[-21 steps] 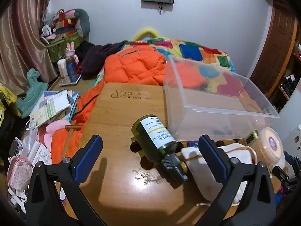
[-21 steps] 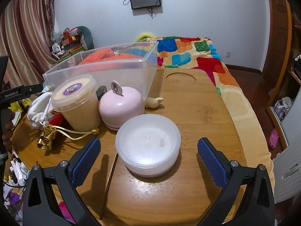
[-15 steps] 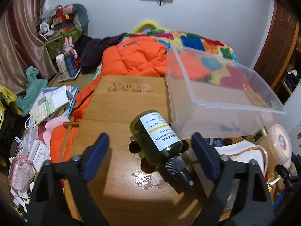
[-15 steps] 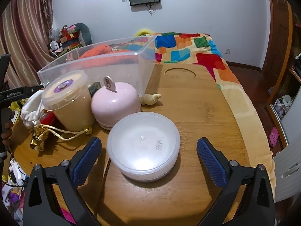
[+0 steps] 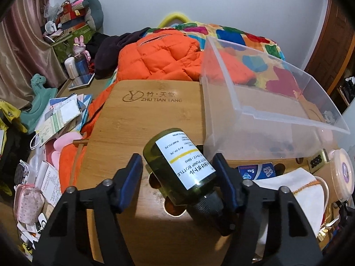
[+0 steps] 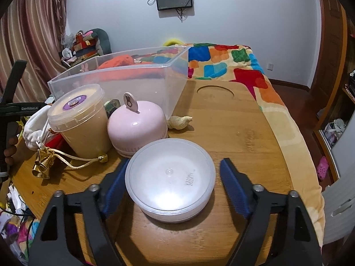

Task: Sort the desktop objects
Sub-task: 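Grasp the green pump bottle with left tool while right tool grasps white round container, then lift and carry the bottle and white container toward the clear plastic box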

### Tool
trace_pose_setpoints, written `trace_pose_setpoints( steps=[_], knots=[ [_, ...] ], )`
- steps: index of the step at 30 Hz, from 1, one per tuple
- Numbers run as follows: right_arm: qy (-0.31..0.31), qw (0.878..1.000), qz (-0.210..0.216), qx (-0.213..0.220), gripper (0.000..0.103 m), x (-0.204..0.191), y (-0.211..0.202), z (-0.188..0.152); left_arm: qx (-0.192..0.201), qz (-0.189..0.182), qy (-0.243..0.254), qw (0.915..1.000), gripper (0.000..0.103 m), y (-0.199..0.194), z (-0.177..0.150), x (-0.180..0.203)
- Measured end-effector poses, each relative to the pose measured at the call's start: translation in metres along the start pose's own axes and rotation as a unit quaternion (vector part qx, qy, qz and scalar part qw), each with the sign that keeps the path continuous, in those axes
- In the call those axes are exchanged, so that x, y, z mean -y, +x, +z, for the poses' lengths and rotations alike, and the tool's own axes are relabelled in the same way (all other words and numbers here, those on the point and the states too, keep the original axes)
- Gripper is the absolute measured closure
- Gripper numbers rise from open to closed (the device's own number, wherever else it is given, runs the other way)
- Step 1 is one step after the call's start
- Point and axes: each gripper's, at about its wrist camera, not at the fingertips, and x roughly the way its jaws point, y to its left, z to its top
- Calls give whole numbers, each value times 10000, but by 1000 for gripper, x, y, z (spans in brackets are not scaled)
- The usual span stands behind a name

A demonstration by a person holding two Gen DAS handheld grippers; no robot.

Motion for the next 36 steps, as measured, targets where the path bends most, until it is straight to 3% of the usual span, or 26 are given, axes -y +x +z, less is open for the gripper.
trace_pose_setpoints(
  steps=[5,15,18,25,36],
  knots=[
    [-45,9999,101,14,41,-1,0,1,42,51,65,10000,42,-1,-2,3],
    [-45,9999,144,-43,41,-1,-1,1,258,242,181,9992,43,-9,-6,6],
    [-30,9998,165,-61,41,-1,-3,1,254,253,163,9992,55,-11,-8,6],
    [24,9999,158,-16,41,0,-12,2,240,154,107,9995,56,-15,-17,0],
    [-7,9998,115,138,41,1,-30,11,529,235,307,9979,56,-39,-26,7]
  ],
)
